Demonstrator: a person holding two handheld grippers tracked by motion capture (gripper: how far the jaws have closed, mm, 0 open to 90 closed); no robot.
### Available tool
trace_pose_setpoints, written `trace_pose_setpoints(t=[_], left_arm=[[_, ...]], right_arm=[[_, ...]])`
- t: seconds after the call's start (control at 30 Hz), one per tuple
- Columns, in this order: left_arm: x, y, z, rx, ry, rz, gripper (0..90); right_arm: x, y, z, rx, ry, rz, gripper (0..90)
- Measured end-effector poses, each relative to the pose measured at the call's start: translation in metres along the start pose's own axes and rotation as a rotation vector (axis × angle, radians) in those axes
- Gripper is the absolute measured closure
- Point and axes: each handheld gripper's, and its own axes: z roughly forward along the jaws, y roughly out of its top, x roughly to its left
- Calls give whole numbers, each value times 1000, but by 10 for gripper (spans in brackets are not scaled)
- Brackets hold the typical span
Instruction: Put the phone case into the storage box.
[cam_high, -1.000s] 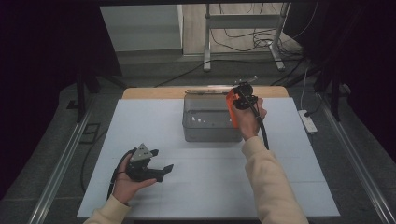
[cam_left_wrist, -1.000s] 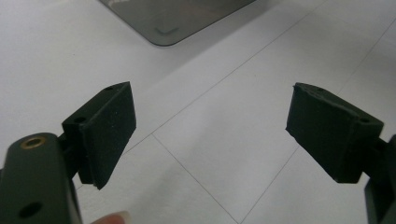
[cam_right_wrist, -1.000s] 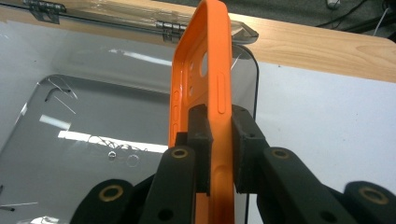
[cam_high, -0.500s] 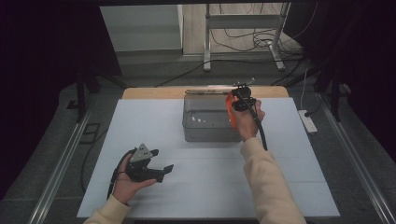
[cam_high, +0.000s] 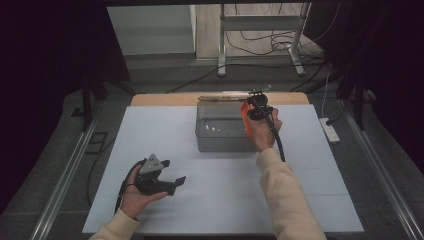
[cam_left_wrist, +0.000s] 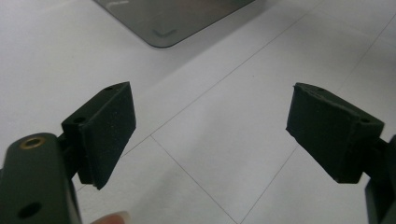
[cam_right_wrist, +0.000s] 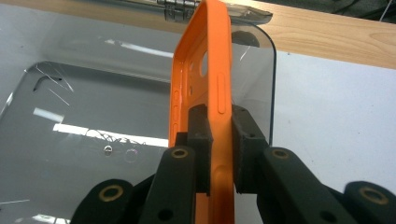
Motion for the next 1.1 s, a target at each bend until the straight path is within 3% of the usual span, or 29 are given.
trace_pose_setpoints(t=[0.7, 1.1], left_arm=[[1, 0, -1, -3, 0, 0, 153], [0, 0, -1, -3, 0, 1, 154]], right_arm=[[4, -2, 5, 13, -4, -7, 799], [4, -5, 8, 30, -34, -17, 799]])
